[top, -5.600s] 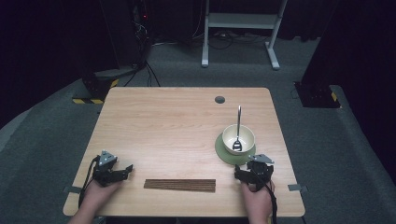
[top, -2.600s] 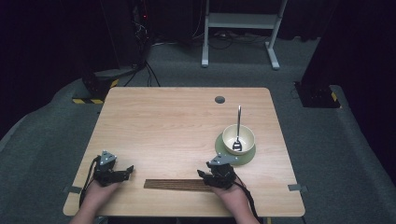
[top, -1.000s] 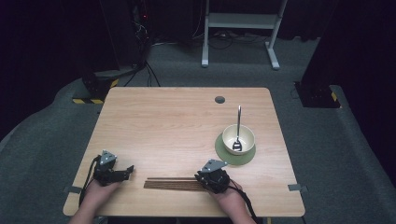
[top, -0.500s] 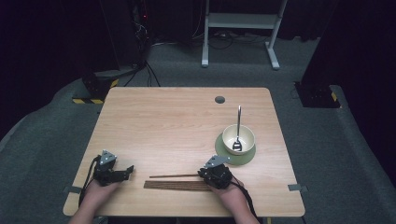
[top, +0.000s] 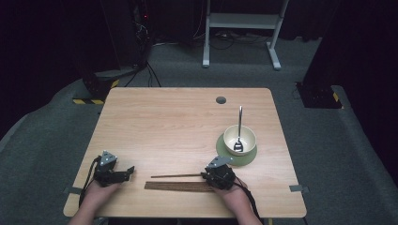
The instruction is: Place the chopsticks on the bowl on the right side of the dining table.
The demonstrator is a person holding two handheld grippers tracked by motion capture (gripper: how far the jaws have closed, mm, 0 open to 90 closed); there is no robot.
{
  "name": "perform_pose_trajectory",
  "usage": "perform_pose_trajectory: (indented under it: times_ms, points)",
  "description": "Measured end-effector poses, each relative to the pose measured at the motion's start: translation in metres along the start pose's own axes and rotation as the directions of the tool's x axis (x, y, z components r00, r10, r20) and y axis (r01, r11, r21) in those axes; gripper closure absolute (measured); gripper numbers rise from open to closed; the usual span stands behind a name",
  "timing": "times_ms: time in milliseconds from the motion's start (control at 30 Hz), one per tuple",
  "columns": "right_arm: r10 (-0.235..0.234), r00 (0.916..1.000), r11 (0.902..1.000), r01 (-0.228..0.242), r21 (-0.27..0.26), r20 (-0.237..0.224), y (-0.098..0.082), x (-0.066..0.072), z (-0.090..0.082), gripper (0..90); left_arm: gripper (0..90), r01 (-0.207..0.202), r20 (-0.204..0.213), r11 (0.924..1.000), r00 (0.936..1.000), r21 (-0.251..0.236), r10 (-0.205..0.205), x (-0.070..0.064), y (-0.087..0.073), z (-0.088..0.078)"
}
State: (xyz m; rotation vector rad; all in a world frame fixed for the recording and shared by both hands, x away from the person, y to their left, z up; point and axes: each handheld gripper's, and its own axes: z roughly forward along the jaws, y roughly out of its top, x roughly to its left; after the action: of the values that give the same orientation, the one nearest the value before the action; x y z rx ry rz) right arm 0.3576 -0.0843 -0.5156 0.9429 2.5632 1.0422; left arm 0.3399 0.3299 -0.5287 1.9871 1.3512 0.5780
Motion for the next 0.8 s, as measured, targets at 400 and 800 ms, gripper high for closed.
perform_pose_trajectory:
  times_ms: [400,800]
  points:
    - [-0.005,0.9997,1.0,0.006,-0.008,0.025,0.002,-0.011,0.001,81.4,12.5,0.0,0.0,1.0,1.0,0.0,0.0,0.0,0.0,0.0]
    - [-0.01,0.9998,0.9999,0.01,-0.009,0.02,0.002,-0.018,0.001,83.7,12.6,0.0,0.0,1.0,1.0,-0.001,0.0,0.0,0.0,0.0]
